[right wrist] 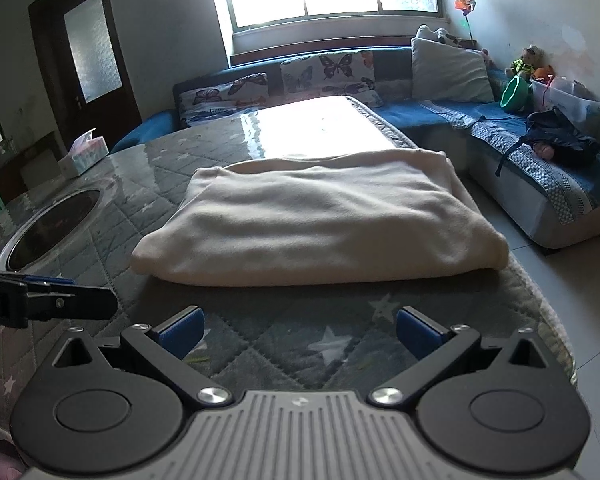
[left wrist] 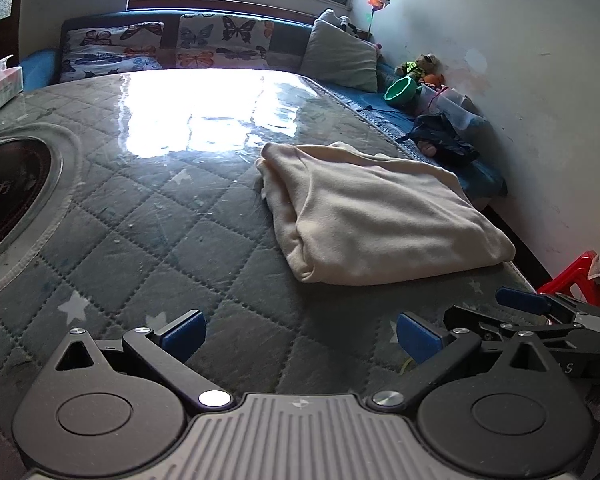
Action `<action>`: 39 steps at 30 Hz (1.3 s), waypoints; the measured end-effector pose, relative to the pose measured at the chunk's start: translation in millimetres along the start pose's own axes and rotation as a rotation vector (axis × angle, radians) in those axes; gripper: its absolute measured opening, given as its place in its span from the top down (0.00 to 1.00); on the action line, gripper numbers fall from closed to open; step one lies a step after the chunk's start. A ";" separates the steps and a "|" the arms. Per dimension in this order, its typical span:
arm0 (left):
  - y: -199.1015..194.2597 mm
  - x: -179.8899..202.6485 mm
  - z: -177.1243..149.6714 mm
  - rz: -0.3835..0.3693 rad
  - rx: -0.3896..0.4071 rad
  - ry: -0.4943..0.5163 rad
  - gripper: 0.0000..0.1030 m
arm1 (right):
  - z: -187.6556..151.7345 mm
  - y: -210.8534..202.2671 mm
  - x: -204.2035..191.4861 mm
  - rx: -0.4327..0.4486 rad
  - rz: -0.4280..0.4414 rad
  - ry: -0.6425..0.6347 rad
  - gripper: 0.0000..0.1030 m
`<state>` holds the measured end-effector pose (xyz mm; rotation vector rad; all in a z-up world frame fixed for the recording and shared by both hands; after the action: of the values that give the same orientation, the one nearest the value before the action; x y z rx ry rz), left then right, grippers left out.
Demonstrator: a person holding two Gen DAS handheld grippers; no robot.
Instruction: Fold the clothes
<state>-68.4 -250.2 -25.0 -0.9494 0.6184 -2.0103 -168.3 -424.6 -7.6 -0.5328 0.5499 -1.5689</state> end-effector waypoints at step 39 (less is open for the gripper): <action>3.3 -4.6 -11.8 0.074 -0.039 0.031 0.00 | -7.4 9.2 -22.2 -0.059 -0.034 -0.128 0.00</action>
<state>-74.5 -247.2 -36.2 -0.9064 0.7021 -1.9565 -164.4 -402.8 -19.4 -0.6858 0.4932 -1.5418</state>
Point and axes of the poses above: each gripper's, at about its wrist camera, not at the fingertips, and y roughly the way its jaws point, x to its right, z to its top, the point moved 6 cm from there along y, roughly the way its jaws point, and after that the axes turned 13 degrees about -y, right-handed, at the moved point
